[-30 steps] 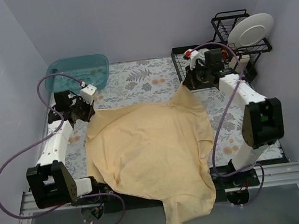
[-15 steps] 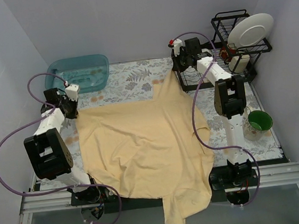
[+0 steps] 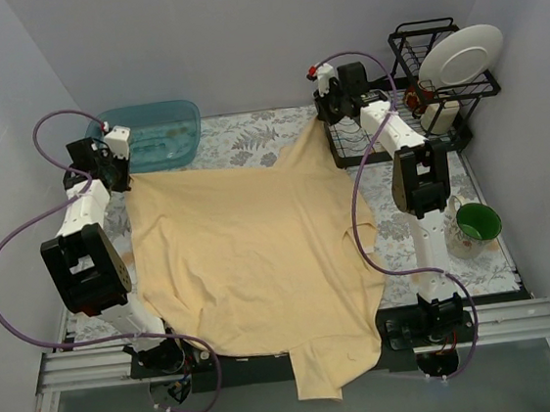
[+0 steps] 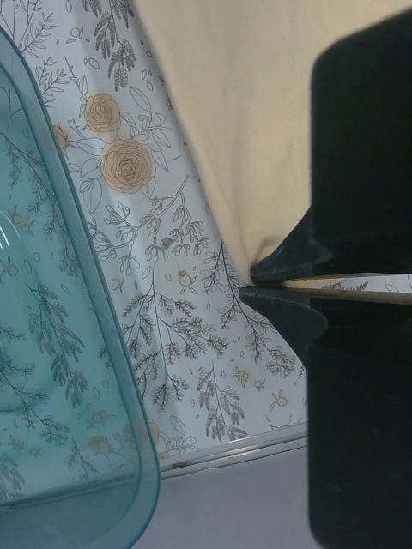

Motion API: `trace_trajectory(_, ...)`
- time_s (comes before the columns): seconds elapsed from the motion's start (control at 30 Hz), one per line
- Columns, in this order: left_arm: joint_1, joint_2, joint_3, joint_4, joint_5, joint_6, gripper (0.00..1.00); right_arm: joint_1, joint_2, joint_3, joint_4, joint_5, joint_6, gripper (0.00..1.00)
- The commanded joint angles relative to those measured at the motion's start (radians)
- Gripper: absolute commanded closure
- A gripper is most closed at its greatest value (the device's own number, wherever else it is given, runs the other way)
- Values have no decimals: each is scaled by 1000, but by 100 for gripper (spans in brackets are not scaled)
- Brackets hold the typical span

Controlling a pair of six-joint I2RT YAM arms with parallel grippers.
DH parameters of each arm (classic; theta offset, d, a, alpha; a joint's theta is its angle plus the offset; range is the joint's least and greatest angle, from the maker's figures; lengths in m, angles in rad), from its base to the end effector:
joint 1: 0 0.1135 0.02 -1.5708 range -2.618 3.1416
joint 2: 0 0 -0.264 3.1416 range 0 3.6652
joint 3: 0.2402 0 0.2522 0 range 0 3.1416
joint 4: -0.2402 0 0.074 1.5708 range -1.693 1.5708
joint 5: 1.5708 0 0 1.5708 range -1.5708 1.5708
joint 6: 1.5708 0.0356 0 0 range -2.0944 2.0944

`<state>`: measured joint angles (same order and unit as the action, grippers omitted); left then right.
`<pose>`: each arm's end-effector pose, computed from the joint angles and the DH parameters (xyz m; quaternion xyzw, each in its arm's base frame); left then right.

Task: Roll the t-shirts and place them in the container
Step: Flatten out the T-shirt at the center of the board, then fold the T-shirt at the center of the board.

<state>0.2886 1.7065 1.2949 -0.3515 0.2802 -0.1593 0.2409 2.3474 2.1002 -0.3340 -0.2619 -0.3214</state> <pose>0.3694 0.0994 0.2573 -0.1487 0.9000 -0.1030 0.3966 0.5298 0.1396 0.2405 -0.3017 0.8211 0.0959 0.4750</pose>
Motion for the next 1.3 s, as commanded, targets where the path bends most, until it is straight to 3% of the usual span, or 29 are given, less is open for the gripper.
trace_trajectory(0.0,11,-36,21,-23,33,29,100,12,-56,38,41,-17,-44,99)
trace_trajectory(0.13,9,-96,-38,-72,105,70,100,21,-138,-100,-10,-45,-68,99)
trace_trajectory(0.37,9,-149,-74,-262,220,153,100,21,-430,-446,-48,-63,-126,99)
trace_trajectory(0.8,53,-245,-97,-539,297,368,100,21,-852,-896,-187,-66,-169,99)
trace_trajectory(1.27,89,-312,-115,-676,212,705,100,20,-1125,-1059,-352,-89,-265,99)
